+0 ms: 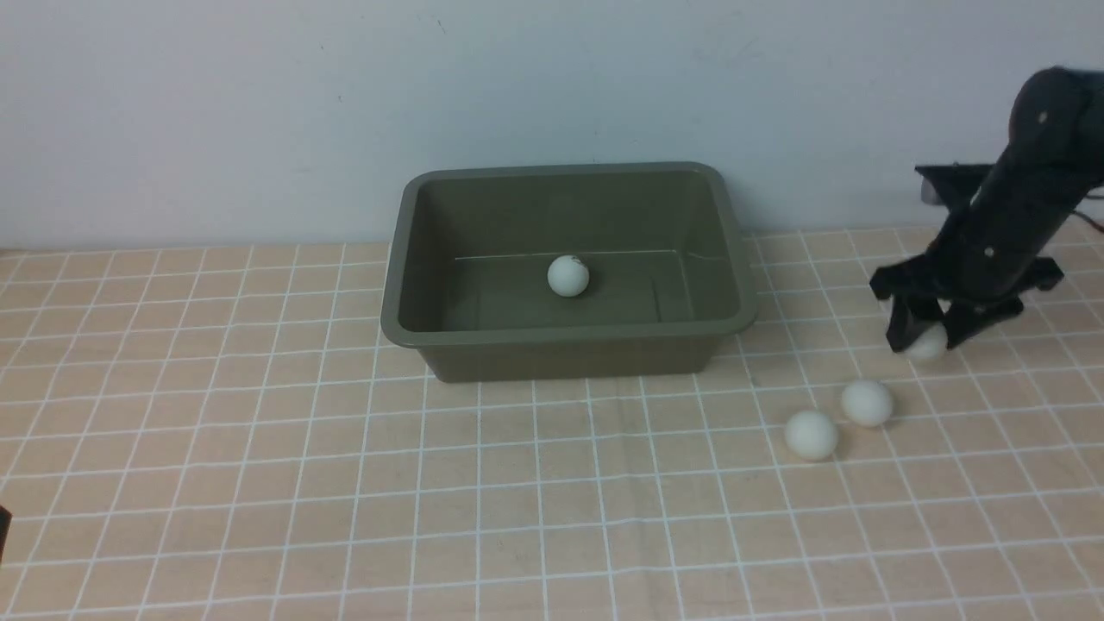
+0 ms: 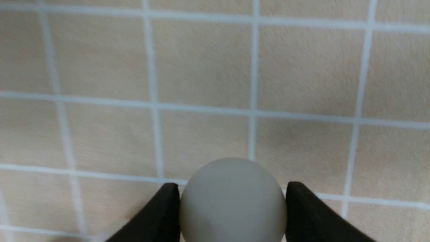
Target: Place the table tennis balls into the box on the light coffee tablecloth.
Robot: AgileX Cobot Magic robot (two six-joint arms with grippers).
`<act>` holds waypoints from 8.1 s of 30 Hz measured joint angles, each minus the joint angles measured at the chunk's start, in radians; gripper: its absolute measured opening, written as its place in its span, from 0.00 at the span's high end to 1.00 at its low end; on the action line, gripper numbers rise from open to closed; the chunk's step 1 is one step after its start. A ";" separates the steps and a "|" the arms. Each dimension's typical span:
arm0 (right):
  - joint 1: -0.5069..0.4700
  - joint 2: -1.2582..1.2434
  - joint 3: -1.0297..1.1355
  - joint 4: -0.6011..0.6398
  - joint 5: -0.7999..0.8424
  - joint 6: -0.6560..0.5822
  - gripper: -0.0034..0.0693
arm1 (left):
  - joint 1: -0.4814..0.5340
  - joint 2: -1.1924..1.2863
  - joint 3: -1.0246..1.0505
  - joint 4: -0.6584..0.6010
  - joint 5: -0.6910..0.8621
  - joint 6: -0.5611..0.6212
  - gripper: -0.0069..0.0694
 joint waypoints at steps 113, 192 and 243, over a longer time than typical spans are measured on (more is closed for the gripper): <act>0.297 -0.034 -0.245 0.270 -0.040 -0.141 0.45 | 0.000 0.000 0.000 0.000 0.000 0.000 0.99; 0.307 -0.120 -0.085 -0.047 0.033 0.033 0.46 | 0.000 0.000 0.000 0.000 0.000 0.000 0.99; 0.314 -0.840 0.001 -0.308 0.070 0.087 0.84 | 0.000 0.000 0.000 0.000 0.000 0.000 0.99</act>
